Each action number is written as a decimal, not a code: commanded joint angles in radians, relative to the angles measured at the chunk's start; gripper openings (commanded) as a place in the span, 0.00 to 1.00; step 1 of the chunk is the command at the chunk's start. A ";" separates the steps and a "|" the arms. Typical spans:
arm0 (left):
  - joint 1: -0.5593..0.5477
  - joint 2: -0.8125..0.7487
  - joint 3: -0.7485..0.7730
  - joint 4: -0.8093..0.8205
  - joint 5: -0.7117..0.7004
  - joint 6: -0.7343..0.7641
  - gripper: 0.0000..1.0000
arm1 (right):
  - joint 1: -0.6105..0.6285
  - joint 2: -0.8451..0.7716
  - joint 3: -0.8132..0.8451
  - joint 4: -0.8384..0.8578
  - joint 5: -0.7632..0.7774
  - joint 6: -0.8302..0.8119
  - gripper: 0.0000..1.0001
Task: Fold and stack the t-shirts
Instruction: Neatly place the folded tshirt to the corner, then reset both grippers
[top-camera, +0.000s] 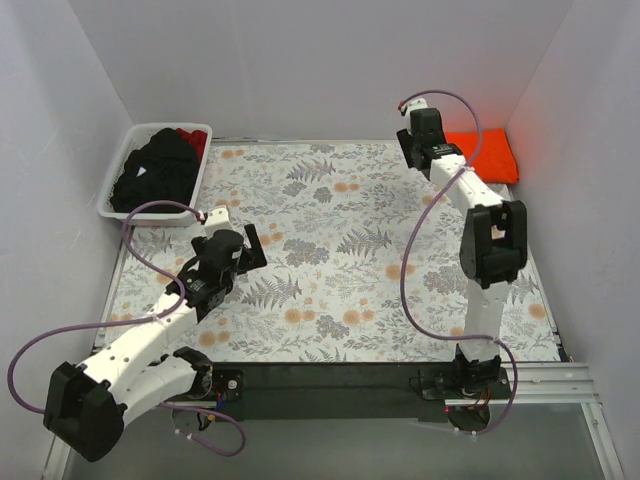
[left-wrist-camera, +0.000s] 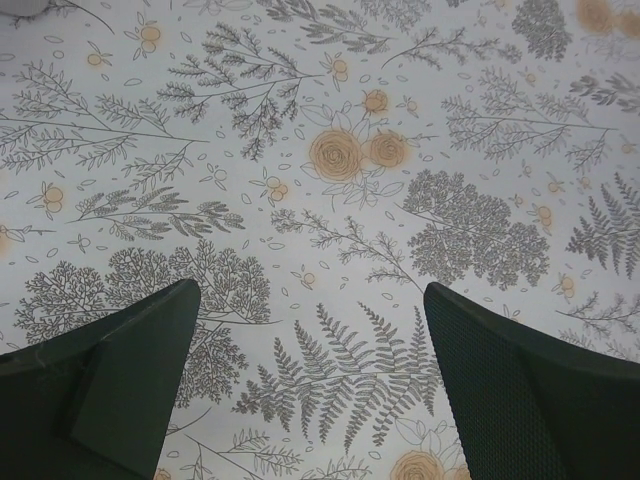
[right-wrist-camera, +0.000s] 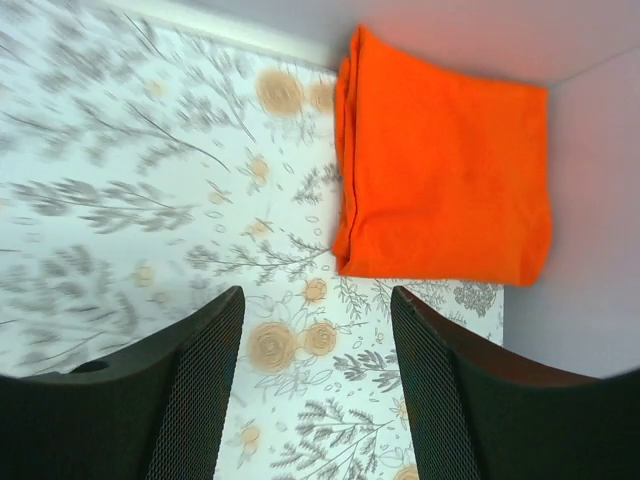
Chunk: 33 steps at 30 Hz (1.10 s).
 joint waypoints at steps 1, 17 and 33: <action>0.008 -0.082 0.005 -0.005 -0.013 -0.012 0.94 | 0.006 -0.253 -0.072 -0.054 -0.076 0.164 0.67; 0.013 -0.432 0.003 -0.047 -0.145 -0.042 0.96 | 0.004 -1.273 -0.691 -0.199 -0.254 0.367 0.98; 0.013 -0.776 -0.092 -0.090 -0.140 -0.045 0.97 | 0.006 -1.783 -1.097 -0.187 -0.206 0.356 0.98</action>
